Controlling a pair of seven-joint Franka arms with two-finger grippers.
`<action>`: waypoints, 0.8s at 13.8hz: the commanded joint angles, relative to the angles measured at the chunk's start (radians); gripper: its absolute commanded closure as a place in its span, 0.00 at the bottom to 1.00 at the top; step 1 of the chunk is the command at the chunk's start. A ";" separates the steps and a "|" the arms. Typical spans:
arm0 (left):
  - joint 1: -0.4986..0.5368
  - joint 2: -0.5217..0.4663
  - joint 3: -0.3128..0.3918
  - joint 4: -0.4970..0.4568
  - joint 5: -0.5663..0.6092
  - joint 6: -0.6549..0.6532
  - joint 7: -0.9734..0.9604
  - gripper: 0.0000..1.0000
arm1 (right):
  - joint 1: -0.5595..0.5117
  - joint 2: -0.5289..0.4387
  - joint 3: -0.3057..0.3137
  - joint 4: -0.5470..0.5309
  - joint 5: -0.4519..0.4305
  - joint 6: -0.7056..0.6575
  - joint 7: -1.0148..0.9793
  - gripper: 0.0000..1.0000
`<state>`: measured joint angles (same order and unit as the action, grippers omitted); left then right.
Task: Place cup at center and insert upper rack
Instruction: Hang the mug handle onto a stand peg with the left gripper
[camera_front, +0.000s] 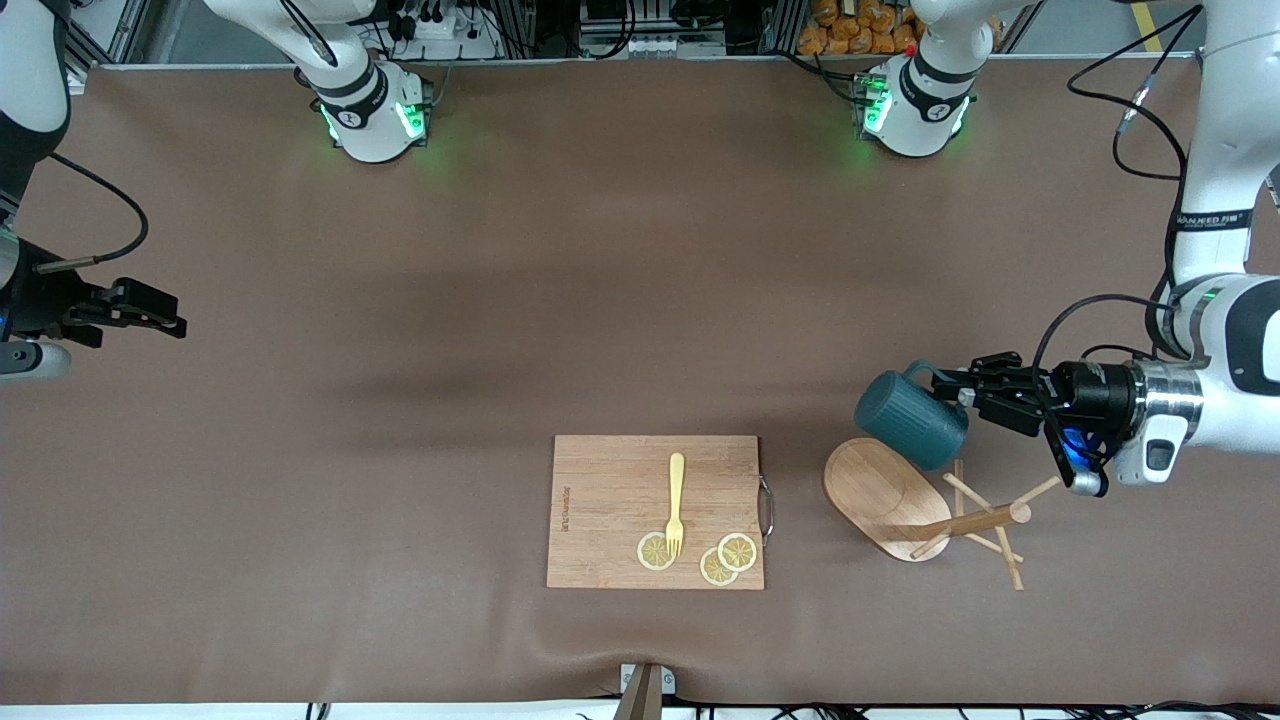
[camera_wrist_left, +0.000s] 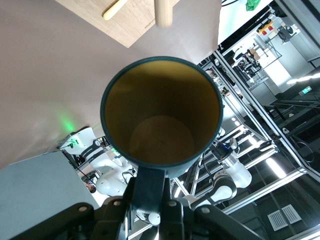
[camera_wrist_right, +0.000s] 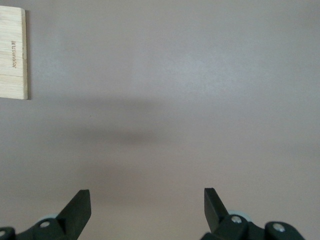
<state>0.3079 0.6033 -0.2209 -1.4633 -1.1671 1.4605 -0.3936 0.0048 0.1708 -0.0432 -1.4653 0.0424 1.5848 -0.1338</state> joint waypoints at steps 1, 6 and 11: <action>0.028 0.068 -0.020 0.087 -0.019 -0.041 -0.007 1.00 | 0.004 0.006 -0.004 0.008 0.022 0.010 0.005 0.00; 0.040 0.125 -0.026 0.138 -0.020 -0.040 -0.008 1.00 | 0.007 0.006 -0.004 0.002 0.022 0.015 0.005 0.00; 0.057 0.164 -0.025 0.150 -0.035 -0.035 -0.004 1.00 | 0.020 0.006 -0.004 0.002 0.022 0.014 0.034 0.00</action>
<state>0.3474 0.7377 -0.2308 -1.3478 -1.1717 1.4438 -0.3936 0.0126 0.1754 -0.0432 -1.4657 0.0547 1.5964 -0.1283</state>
